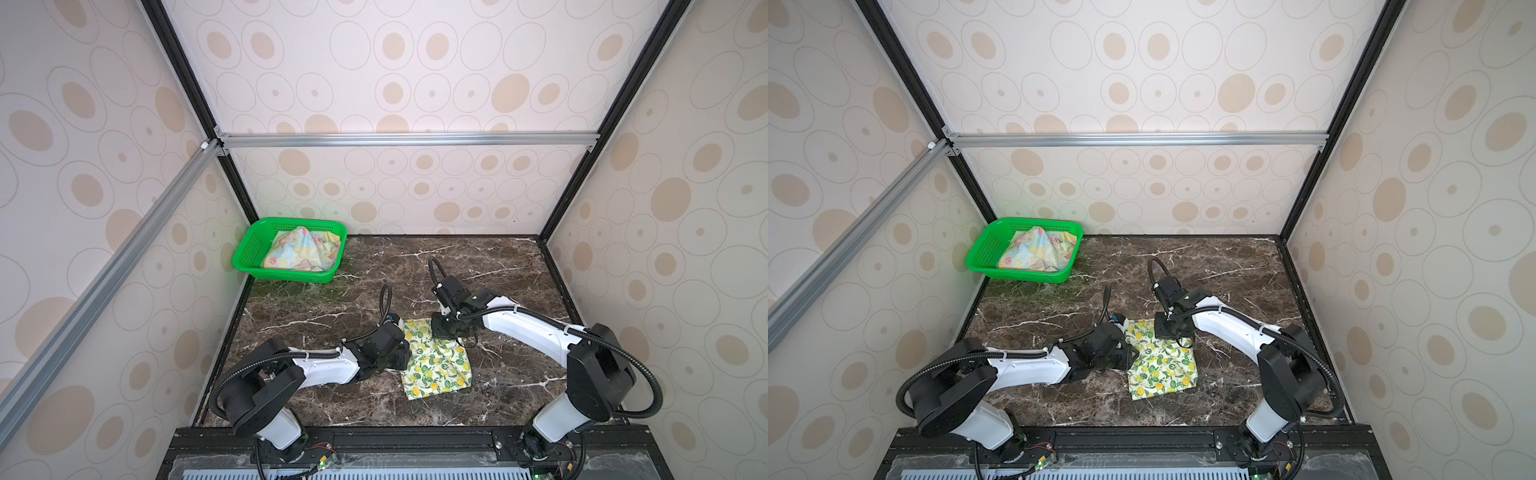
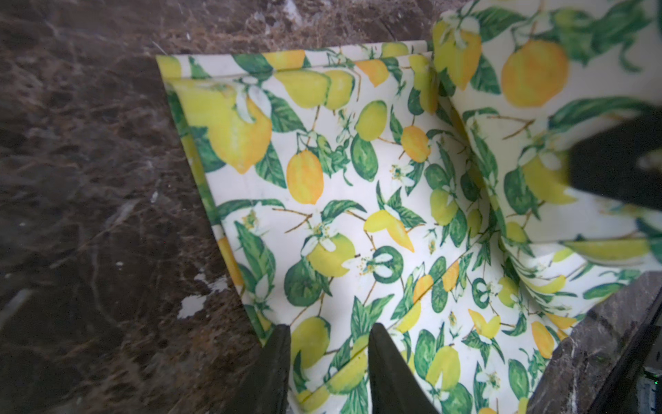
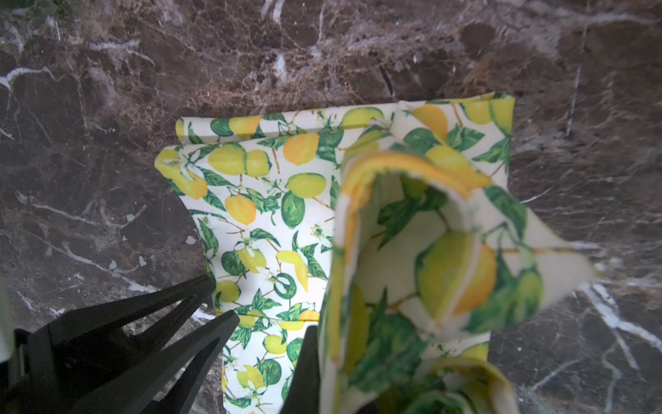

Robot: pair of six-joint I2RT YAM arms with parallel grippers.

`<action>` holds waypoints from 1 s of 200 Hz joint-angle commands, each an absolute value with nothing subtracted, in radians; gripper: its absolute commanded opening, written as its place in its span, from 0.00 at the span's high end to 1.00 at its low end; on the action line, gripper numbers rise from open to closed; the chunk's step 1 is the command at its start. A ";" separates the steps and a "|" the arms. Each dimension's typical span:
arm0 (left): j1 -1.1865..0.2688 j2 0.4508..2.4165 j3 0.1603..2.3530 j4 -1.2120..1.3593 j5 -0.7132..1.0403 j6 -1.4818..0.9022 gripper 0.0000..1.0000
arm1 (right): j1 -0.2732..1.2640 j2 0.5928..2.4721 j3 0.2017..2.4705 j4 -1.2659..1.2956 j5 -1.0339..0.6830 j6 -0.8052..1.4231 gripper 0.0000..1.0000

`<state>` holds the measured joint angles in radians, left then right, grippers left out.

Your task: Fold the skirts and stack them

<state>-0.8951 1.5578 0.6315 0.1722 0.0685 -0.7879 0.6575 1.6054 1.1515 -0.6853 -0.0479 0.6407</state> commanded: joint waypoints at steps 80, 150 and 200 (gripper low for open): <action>-0.914 1.674 0.659 0.275 0.093 -0.825 0.66 | 0.641 1.667 1.264 -0.769 0.007 0.504 1.00; -0.927 1.729 0.664 0.327 0.112 -0.847 0.68 | 0.689 1.634 1.194 -0.767 -0.049 0.613 1.00; -0.933 1.735 0.663 0.327 0.112 -0.854 0.68 | 0.699 1.646 1.162 -0.732 -0.062 0.661 1.00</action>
<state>-0.9119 1.6993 0.6601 0.3946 0.0917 -0.8268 0.6899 1.6596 1.1816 -0.7464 -0.0452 0.6121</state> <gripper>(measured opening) 0.318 0.060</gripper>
